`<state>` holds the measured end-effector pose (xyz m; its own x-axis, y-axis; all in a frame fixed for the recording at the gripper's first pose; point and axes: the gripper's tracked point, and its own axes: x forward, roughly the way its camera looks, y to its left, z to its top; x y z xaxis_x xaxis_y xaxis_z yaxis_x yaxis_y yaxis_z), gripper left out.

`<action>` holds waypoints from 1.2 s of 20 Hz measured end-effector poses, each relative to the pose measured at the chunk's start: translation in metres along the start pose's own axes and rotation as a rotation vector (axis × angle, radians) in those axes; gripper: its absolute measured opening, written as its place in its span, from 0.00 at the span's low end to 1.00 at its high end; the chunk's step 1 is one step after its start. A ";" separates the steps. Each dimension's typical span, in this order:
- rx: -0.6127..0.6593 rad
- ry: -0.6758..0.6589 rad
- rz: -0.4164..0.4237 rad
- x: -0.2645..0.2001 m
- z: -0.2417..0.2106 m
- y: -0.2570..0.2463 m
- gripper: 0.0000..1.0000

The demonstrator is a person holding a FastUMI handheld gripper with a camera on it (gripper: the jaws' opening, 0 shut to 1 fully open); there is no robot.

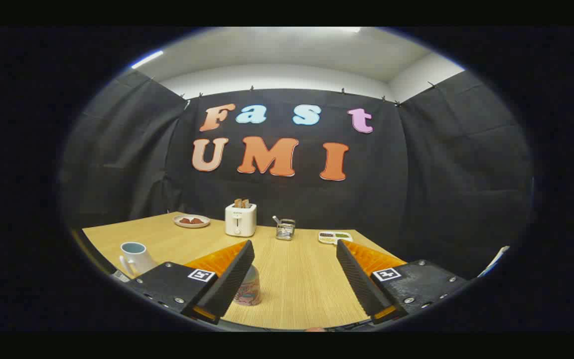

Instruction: Take the bottle from table, then pour the juice into the cup, finally place the bottle on the coaster

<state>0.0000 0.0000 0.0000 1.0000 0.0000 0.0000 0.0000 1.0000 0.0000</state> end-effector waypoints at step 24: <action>0.043 0.014 0.101 -0.006 -0.038 0.056 0.99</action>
<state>-0.0055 0.0558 -0.0377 0.9948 0.1007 -0.0123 -0.1001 0.9940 0.0439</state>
